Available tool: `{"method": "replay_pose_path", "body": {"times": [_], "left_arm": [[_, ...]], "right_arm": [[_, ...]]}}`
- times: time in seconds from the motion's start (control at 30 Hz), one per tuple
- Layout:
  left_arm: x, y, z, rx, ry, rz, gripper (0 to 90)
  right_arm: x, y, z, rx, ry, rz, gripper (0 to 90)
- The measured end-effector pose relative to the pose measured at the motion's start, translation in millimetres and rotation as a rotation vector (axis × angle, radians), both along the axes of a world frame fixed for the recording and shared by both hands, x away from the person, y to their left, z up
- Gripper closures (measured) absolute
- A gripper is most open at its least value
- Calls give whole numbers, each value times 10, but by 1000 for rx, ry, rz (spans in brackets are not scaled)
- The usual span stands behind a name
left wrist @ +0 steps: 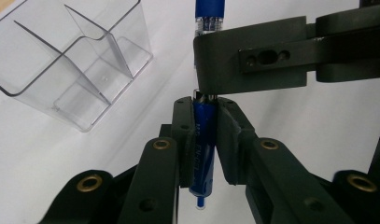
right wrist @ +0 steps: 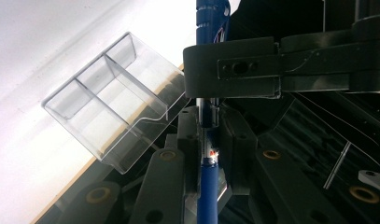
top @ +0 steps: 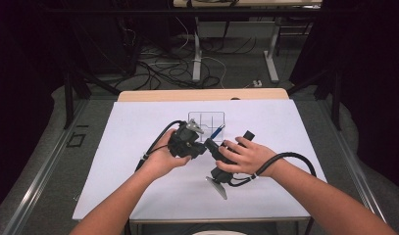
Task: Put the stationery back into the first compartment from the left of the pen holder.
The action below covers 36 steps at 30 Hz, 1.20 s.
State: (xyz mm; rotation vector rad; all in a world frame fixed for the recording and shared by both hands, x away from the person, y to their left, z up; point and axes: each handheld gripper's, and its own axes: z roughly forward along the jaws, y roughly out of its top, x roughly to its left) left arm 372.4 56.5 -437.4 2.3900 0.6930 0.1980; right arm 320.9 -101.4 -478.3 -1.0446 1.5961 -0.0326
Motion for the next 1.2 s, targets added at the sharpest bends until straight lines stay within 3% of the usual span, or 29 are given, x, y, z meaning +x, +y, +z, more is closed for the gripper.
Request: {"method": "replay_pose_path", "body": {"times": [0.37, 0.57, 0.67, 0.83, 1.07, 1.2], "left_arm": [[9, -7, 1, -2, -4, 1, 795], [37, 9, -2, -10, -8, 23, 795], [55, 21, -4, -19, -10, 33, 795], [88, 49, -12, -41, -9, 52, 795], [137, 113, -13, -75, -22, 88, 795], [178, 159, -12, -97, -29, 111, 796]], "right_arm": [[14, 3, 2, 0, 2, 4, 786], [32, -1, 39, 15, 6, 16, 676], [35, -2, 65, 37, 9, 18, 603], [35, -9, 89, 73, 26, -9, 555], [73, -58, 120, 154, 72, -20, 499], [97, -76, 154, 197, 131, -46, 459]]}}
